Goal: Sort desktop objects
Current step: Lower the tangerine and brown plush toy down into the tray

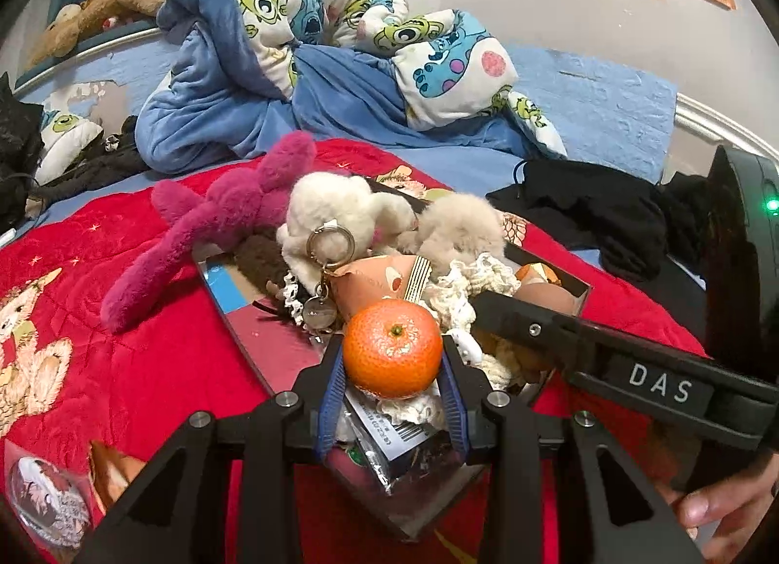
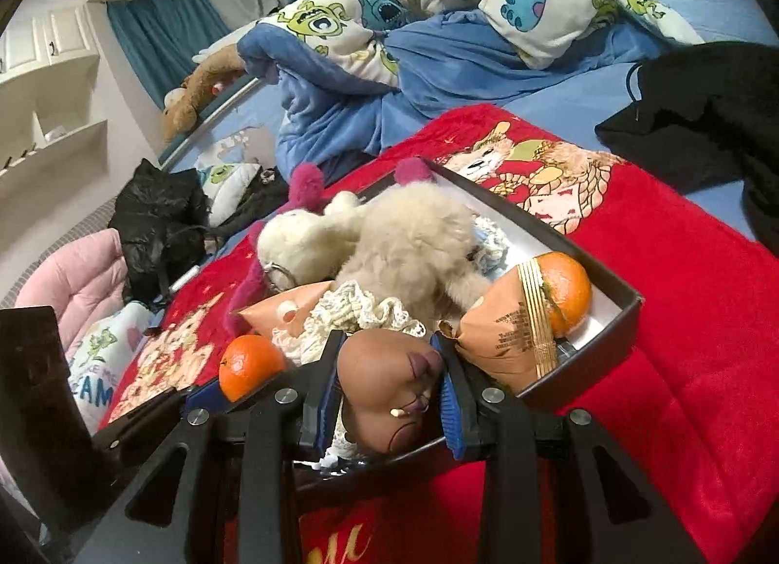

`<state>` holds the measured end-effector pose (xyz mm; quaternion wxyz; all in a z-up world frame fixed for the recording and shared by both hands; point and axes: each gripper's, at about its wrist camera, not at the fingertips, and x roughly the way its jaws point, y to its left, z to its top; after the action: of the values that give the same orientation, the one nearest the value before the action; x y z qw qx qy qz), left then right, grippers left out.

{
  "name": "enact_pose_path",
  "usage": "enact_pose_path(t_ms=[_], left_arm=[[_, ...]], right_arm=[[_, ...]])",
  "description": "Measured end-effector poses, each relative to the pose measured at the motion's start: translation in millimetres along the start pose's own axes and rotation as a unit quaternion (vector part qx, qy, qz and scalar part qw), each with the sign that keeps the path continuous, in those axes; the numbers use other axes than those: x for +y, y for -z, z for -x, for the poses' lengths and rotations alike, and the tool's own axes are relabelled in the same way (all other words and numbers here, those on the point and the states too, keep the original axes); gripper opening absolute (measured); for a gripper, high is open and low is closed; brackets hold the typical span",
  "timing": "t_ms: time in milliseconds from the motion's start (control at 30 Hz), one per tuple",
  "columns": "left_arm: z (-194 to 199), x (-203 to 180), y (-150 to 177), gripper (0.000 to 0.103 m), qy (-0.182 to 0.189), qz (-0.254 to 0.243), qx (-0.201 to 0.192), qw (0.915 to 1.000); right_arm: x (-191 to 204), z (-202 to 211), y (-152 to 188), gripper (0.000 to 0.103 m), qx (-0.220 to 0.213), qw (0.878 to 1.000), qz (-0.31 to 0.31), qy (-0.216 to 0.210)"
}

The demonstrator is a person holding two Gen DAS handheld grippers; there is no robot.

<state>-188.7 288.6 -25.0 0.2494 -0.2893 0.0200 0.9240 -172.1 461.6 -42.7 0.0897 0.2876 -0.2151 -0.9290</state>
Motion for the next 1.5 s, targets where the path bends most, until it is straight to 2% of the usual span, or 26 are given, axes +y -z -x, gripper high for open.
enact_pose_path(t_ms=[267, 500, 800, 1233, 1500], left_arm=[[-9, 6, -2, 0.037, 0.014, 0.007, -0.009, 0.9998], [-6, 14, 6, 0.037, 0.021, 0.026, -0.011, 0.9994], [-6, 15, 10, 0.037, 0.035, 0.026, -0.010, 0.9990], [-3, 12, 13, 0.037, 0.029, 0.016, -0.012, 0.9994], [-3, -6, 15, 0.039, -0.007, -0.025, -0.010, 0.9996]], right_arm=[[1, -4, -8, 0.033, 0.000, 1.000, 0.011, 0.002], [25, 2, -1, 0.033, -0.010, 0.997, 0.069, 0.031], [18, 0, 5, 0.033, -0.010, 0.997, 0.065, 0.047], [16, 2, 11, 0.033, -0.024, 0.997, 0.065, 0.046], [20, 9, 15, 0.036, -0.039, 0.995, 0.074, 0.044]])
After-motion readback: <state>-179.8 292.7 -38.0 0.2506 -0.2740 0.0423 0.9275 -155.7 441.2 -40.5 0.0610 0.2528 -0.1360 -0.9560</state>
